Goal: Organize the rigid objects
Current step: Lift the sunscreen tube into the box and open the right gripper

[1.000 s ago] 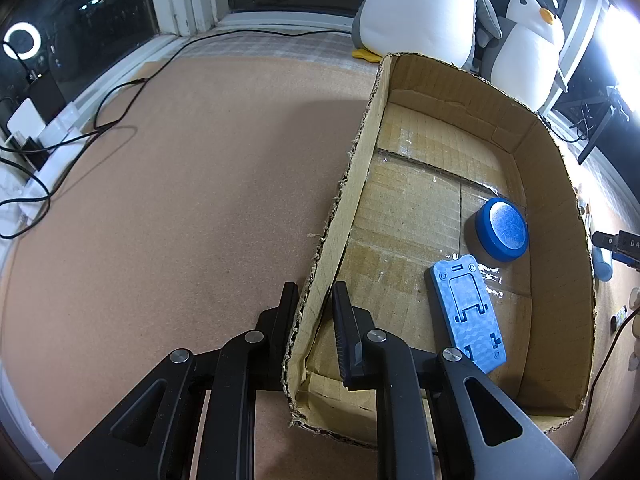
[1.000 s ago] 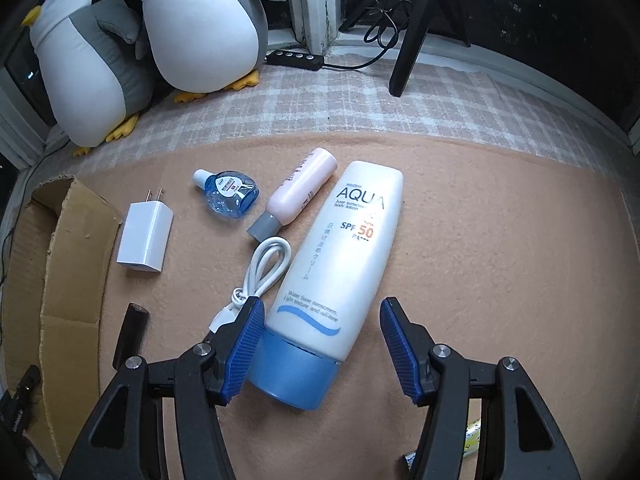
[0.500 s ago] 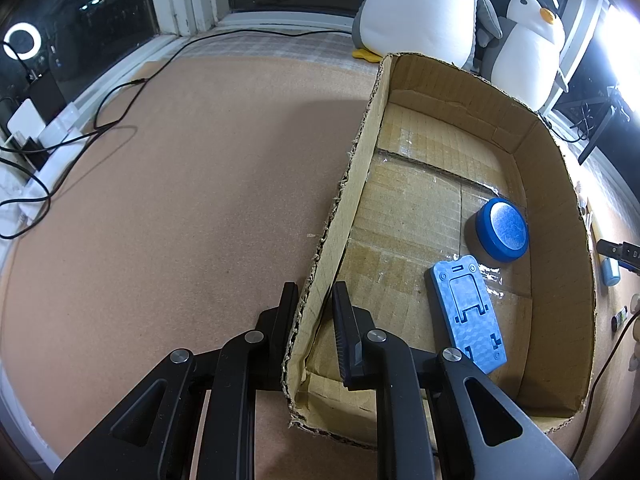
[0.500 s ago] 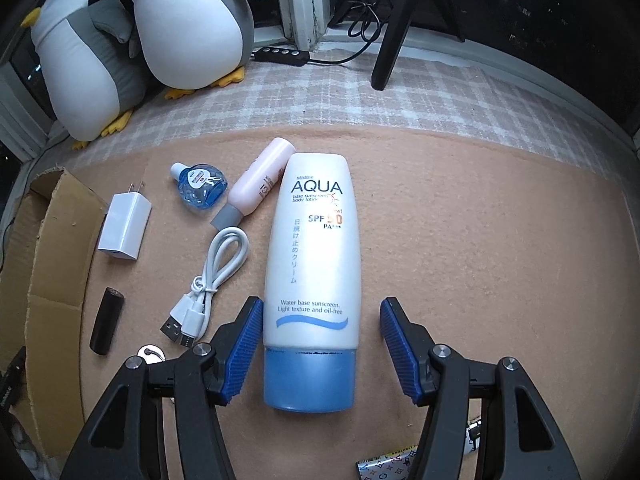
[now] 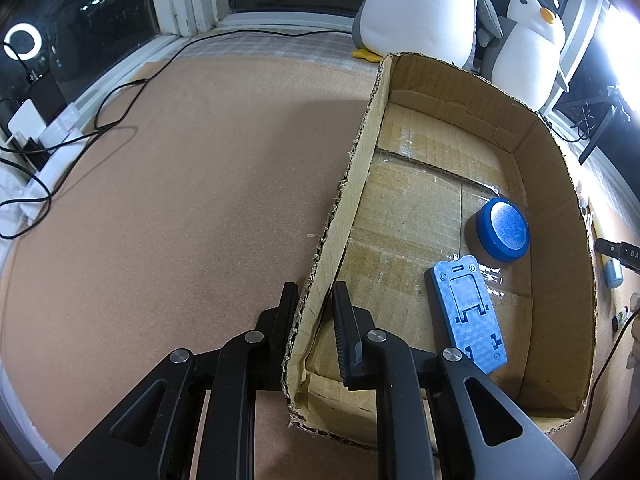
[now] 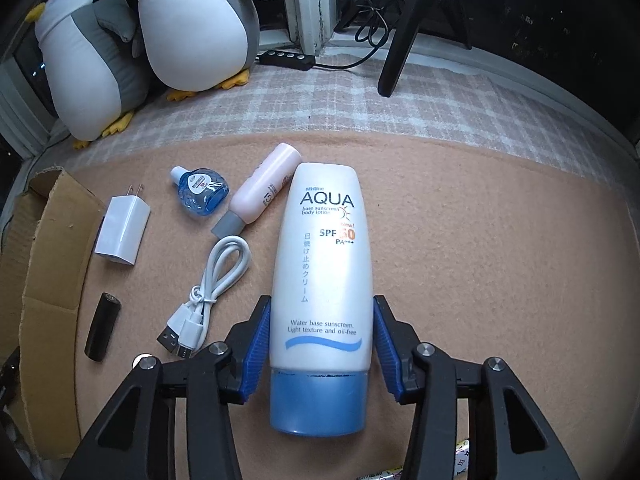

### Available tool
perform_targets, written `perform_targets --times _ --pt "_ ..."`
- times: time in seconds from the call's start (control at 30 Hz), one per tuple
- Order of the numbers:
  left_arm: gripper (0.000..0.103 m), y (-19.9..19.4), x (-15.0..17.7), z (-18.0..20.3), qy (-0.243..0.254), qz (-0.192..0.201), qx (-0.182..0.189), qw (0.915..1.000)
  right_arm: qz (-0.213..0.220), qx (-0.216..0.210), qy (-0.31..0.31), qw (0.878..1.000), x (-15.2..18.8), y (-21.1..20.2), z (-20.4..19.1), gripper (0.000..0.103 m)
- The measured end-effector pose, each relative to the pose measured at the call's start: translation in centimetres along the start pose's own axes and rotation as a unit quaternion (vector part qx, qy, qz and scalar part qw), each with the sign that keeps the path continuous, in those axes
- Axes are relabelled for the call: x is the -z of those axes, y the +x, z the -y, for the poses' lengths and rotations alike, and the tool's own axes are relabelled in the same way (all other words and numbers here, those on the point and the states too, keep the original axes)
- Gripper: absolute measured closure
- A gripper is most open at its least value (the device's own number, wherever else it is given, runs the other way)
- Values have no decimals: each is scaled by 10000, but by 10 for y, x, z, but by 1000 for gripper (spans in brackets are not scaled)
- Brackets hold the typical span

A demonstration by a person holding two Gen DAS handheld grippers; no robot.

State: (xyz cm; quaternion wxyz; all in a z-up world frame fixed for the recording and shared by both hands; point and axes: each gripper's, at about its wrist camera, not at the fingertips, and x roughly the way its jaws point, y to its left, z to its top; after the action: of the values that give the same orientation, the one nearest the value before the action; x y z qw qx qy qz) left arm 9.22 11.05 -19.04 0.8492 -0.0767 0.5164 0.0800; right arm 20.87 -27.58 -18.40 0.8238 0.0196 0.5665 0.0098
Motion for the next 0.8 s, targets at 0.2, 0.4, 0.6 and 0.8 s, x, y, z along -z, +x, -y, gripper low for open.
perform_targets --times 0.2,0.4,0.6,0.8 --pt "87 0 0 0 -2 1 -1 10000 74 -23 46 10000 9 -8 2 59" --pt "87 0 0 0 -4 1 1 10000 193 -81 8 9998 18 -21 -1 59" --pt "87 0 0 1 -9 2 -1 10000 415 -167 -17 9990 21 -40 -10 59" --pt "87 0 0 1 -10 0 0 10000 713 -468 -250 9960 16 -73 -41 59"
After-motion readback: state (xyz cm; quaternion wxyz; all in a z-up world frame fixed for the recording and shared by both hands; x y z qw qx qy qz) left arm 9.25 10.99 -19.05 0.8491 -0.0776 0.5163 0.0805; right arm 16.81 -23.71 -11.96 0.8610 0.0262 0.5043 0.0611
